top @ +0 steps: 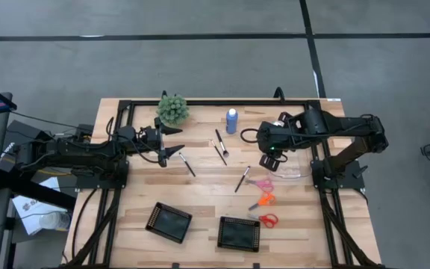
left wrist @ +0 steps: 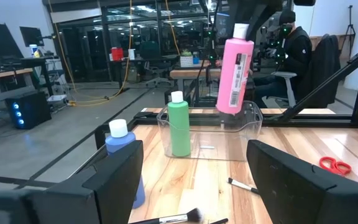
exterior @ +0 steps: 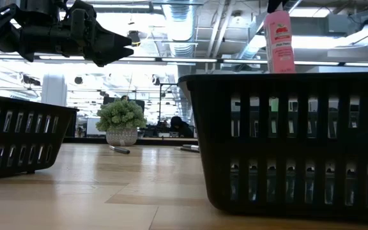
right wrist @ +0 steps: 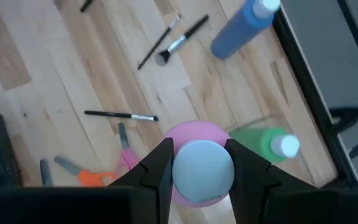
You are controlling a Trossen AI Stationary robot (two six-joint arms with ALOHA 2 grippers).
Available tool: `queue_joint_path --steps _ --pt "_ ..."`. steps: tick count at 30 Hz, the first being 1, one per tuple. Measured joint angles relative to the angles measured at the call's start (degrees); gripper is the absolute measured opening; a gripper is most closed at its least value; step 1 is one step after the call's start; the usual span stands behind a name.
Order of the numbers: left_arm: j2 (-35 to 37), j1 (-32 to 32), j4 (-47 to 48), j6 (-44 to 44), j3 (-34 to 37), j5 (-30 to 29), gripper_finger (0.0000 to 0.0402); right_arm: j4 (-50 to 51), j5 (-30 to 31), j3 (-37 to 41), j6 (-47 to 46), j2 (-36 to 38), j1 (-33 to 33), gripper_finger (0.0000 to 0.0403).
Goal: Pick & Place Paint Supplies
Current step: Put the pink paint bottle into the transparent bin
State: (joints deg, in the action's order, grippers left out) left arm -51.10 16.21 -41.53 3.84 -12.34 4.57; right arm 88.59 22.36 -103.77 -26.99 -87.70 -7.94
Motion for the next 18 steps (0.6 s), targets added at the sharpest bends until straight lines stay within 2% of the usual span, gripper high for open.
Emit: queue_joint_path --steps 18 --pt "0.0 0.0 -0.1 0.0 0.0 0.0 0.028 -21.5 3.1 1.5 12.0 -0.7 -6.9 0.0106"
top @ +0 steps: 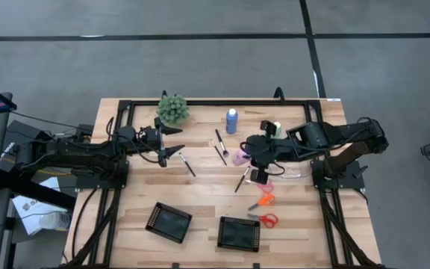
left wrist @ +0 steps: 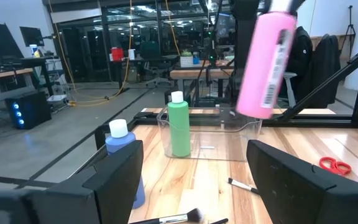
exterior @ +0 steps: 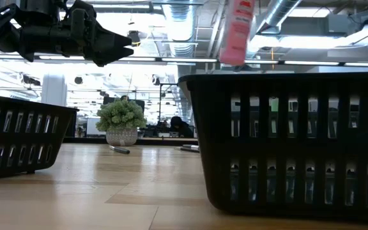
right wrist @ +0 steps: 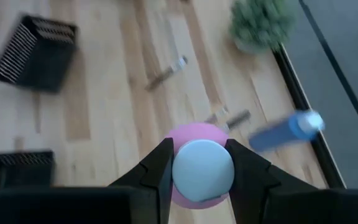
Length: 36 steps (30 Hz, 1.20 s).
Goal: Pick & Place Paint Supplies
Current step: Put the pink paint bottle into the transparent bin
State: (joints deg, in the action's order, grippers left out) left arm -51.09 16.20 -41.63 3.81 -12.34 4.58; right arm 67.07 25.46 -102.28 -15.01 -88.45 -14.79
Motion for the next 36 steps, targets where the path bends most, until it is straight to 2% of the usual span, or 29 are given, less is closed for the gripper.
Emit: queue_joint_path --steps 14,20,28,33,36 --pt "0.0 0.0 -0.9 -0.2 0.0 0.0 0.028 -37.8 -1.8 20.4 14.7 0.4 -0.1 0.0106" --pt "0.0 0.0 -0.8 -0.2 0.0 0.0 0.028 -55.1 -3.3 29.9 15.7 0.4 -0.1 0.0106" --pt "0.0 0.0 -0.8 -0.2 0.0 0.0 0.028 -87.0 -4.5 45.4 19.3 0.4 -0.1 0.0106" --pt "0.0 0.0 -0.8 -0.1 0.0 0.0 0.028 -97.8 -4.4 53.6 18.9 0.4 -0.4 0.0106" --pt "0.0 0.0 -0.8 0.0 0.0 0.0 0.028 -100.4 -2.4 57.6 16.1 0.7 -0.9 0.0106"
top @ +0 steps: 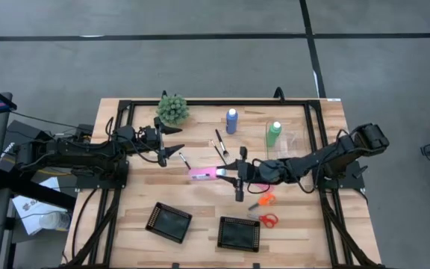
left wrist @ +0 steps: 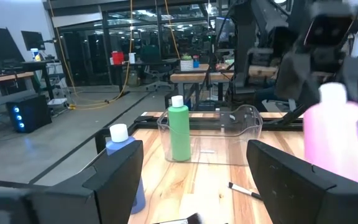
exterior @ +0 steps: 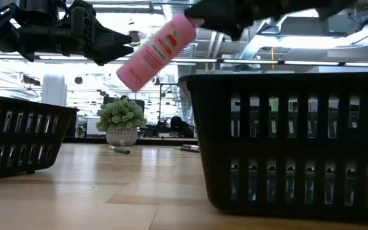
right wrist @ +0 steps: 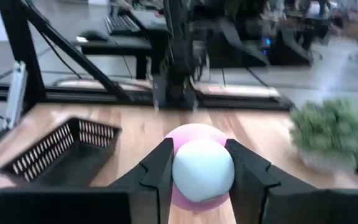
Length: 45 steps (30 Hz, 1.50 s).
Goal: Pick & Place Paint Supplies
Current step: Put the pink paint bottle into the transparent bin
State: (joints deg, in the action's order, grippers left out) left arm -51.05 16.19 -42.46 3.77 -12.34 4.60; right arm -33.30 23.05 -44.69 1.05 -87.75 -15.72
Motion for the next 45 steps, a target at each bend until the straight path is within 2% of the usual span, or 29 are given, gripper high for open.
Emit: queue_joint_path --steps 6,16,20,28,35,45 --pt "0.0 0.0 0.0 0.0 0.0 0.0 0.028 4.1 7.4 5.8 -5.0 5.7 -2.5 0.0106" --pt "0.0 0.0 0.0 0.0 0.0 0.0 0.028 36.5 18.0 6.0 -18.0 25.4 -7.0 0.0106" --pt "0.0 0.0 -0.1 0.0 0.0 0.0 0.028 48.2 18.8 6.0 -23.2 32.0 -7.5 0.0106" --pt "0.0 0.0 -0.2 0.0 0.0 0.0 0.028 61.5 19.0 4.0 -25.3 42.7 -6.1 0.0106" --pt "0.0 0.0 -0.2 0.0 0.0 0.0 0.028 78.9 18.6 -5.7 -28.9 43.3 -4.4 0.0106" --pt "0.0 0.0 -0.1 0.0 0.0 0.0 0.028 100.1 13.8 -19.7 -35.1 35.5 -0.2 0.0106"
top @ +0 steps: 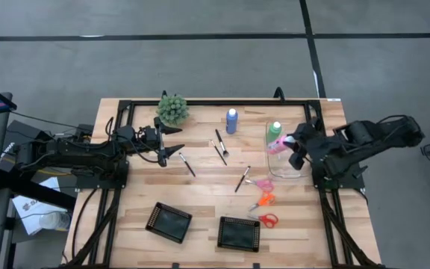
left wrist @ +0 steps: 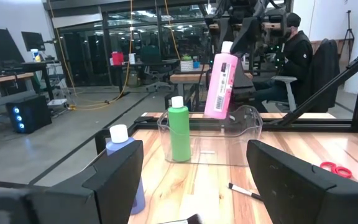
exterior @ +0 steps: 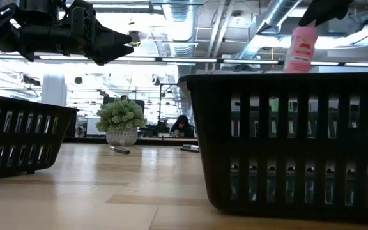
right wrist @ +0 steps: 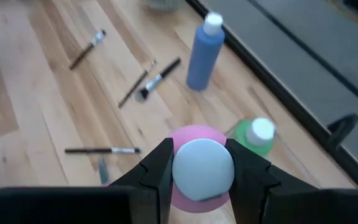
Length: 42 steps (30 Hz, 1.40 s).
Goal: Pick & Place Paint Supplies
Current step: Put the pink paint bottle into the transparent bin
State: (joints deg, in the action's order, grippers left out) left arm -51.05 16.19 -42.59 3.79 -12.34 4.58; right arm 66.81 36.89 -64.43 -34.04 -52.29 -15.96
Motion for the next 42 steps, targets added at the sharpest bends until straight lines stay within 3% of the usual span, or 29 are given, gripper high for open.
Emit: queue_joint_path --steps 6,25,42 --pt "0.0 0.0 0.0 0.0 0.0 0.0 0.028 2.8 -7.0 -1.1 -0.6 -4.1 4.0 0.0106" --pt "0.0 0.0 0.2 0.0 0.0 0.0 0.028 2.4 -10.6 -0.8 -4.9 -12.7 2.7 0.0106" --pt "0.0 0.0 0.1 -0.1 0.0 0.0 0.028 -11.0 -13.0 11.3 -7.1 -12.5 1.3 0.0106"
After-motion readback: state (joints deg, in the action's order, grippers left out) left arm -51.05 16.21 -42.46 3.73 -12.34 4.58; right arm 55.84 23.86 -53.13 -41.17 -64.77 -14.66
